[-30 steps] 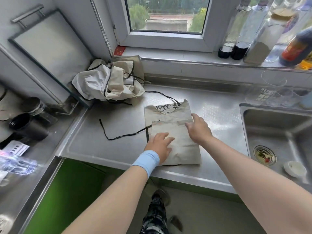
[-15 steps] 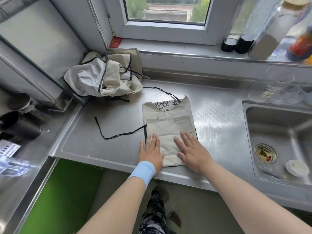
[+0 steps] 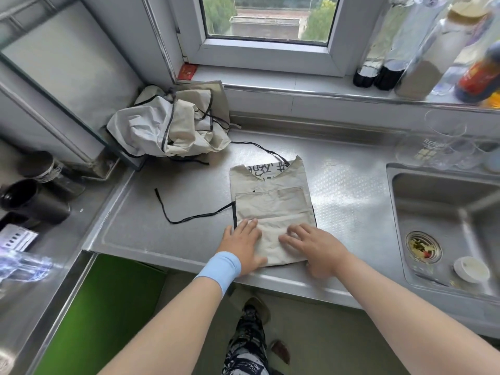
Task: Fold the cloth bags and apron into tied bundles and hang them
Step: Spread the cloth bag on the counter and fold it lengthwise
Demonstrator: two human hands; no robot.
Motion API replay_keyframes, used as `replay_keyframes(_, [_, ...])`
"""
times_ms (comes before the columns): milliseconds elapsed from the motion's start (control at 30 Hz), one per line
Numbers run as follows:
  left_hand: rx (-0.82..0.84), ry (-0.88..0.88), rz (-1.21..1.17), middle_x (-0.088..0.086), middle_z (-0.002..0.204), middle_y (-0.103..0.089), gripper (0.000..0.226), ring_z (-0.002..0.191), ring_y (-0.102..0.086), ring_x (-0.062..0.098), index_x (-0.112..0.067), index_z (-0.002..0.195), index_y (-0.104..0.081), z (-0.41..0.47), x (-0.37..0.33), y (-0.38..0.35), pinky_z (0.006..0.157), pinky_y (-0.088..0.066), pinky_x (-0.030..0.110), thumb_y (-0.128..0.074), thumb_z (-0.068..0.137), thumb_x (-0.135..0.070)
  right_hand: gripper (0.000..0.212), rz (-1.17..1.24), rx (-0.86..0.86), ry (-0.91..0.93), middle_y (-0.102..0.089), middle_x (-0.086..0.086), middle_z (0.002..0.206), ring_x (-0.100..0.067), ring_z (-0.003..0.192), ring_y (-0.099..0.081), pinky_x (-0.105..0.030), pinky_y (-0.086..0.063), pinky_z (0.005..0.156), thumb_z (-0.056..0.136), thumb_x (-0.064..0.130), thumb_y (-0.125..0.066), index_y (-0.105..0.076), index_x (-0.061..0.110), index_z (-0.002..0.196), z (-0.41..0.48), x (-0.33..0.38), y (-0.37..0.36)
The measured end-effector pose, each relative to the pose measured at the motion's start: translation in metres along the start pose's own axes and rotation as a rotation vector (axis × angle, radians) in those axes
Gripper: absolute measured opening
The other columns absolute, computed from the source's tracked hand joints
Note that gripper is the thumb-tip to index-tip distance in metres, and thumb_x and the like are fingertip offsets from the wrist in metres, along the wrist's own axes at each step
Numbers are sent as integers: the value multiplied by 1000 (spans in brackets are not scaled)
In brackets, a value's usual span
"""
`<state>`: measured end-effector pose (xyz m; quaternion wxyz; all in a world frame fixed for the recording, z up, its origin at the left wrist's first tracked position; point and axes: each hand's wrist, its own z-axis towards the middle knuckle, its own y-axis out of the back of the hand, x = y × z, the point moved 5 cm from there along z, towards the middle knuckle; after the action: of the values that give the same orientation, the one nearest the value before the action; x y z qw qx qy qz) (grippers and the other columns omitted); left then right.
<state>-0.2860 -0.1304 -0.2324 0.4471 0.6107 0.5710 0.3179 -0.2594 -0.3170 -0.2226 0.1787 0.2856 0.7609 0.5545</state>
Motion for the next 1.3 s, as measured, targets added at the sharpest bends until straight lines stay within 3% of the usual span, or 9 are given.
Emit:
replay_keyframes(167, [125, -44, -68, -2, 160, -8, 90, 146, -10, 24, -22, 143, -37, -10, -2, 13, 118, -19, 42, -64, 69, -68, 36, 313, -117, -234, -67, 7, 118, -21, 107, -61, -29, -50, 83, 78, 19, -53, -70, 27, 109, 8, -13, 20])
replay_keyframes(233, [171, -50, -56, 0, 151, -33, 65, 136, -34, 26, -20, 134, -50, -13, 2, 27, 110, -30, 36, -65, 77, -48, 21, 498, -106, -345, -71, 2, 80, -21, 78, -62, -28, -47, 65, 74, 19, -54, -72, 21, 84, 10, -24, 35])
replay_keyframes(333, [185, 53, -222, 7, 89, -61, 13, 87, -60, 27, -14, 85, -60, -8, 18, 56, 71, -43, 28, -59, 84, -27, 8, 765, -101, -446, -54, 3, 50, -15, 51, -48, -25, -35, 46, 69, 17, -58, -63, 12, 65, 9, -40, 55])
replay_keyframes(433, [168, 163, -541, 1, 63, -47, 27, 58, -45, 19, -17, 66, -48, 3, 41, 77, 53, -32, 26, -67, 81, -27, 12, 1066, -180, -556, -47, 8, 48, -11, 45, -42, -21, -29, 44, 72, 15, -72, -64, 15, 63, 7, -57, 66])
replay_keyframes(533, [32, 255, -923, -6, 64, -59, 16, 62, -57, 14, -22, 72, -65, 14, 59, 82, 59, -45, 24, -76, 75, -32, 8, 1223, -314, -652, -57, 9, 55, -8, 47, -47, -21, -34, 47, 74, 17, -78, -70, 18, 72, 11, -72, 67])
replay_keyframes(733, [-192, 363, -976, -6, 82, -63, 10, 81, -61, 16, -24, 87, -64, 39, 70, 68, 70, -40, 23, -66, 87, -34, 20, 1049, -452, -678, -69, 13, 98, -10, 91, -61, -26, -47, 80, 84, 20, -67, -71, 31, 99, 40, -81, 55])
replay_keyframes(967, [-114, 433, -699, -5, 87, -63, 35, 85, -58, 21, -22, 92, -64, 83, 90, 59, 72, -39, 26, -59, 85, -55, 10, 765, -599, -760, -59, -6, 114, -30, 115, -47, -46, -44, 96, 89, 14, -65, -68, 19, 97, 75, -94, 45])
replay_keyframes(1133, [-96, 455, -632, 7, 96, -64, 32, 82, -53, 25, -12, 87, -57, 113, 94, 60, 70, -40, 29, -64, 85, -44, 15, 532, -460, -786, -42, -7, 137, -30, 118, -45, -41, -48, 79, 96, 21, -56, -59, 16, 109, 94, -104, 36])
replay_keyframes(1300, [-419, 345, -309, 6, 127, -46, 49, 116, -46, 27, -20, 123, -50, 117, 62, 75, 94, -42, 37, -70, 78, -23, 25, 378, -415, -733, -49, -6, 125, -31, 107, -49, -40, -44, 75, 92, 19, -56, -55, 14, 116, 109, -113, 31])
